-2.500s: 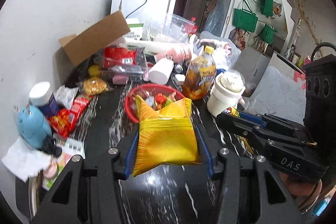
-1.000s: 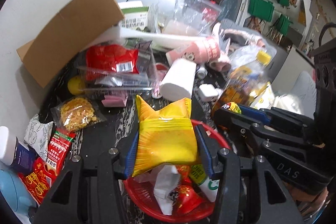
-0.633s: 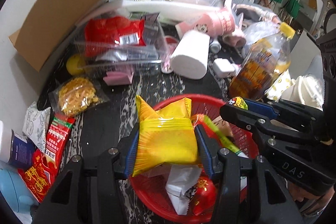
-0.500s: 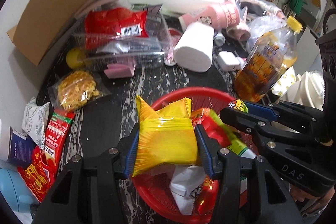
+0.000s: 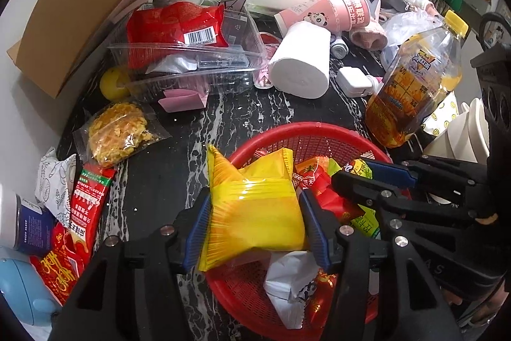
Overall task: Organize snacks
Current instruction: 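Open both grippers to drop the yellow packet and lollipop into the basket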
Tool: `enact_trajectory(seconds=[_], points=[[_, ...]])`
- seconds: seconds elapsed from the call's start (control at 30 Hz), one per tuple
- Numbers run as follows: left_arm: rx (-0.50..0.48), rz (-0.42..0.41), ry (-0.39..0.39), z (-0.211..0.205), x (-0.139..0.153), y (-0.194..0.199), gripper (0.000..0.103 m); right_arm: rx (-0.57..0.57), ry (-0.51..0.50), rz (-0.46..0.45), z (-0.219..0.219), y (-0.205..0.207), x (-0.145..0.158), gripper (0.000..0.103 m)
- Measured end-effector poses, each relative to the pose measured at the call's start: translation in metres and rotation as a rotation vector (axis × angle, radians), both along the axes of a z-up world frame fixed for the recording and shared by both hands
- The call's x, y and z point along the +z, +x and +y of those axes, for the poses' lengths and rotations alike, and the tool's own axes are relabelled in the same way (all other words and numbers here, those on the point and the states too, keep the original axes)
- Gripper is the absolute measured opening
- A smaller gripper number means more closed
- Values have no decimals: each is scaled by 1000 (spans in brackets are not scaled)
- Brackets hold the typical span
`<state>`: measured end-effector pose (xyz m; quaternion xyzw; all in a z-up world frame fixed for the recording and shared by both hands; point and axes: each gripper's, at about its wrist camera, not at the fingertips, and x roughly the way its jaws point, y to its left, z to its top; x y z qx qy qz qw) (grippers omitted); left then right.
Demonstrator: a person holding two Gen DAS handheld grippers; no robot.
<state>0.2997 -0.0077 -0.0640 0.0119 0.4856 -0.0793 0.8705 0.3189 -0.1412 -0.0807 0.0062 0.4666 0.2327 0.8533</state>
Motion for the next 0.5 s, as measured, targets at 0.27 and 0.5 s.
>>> enact_trajectory(seconds=[0.27,0.5], points=[[7,-12,8,-2,2,0,54,-5,-2,-15,-7,-3,9,32],[-5,-40,0,-4,6,-2,59,-38,-32,-67,-18,-11,23,48]])
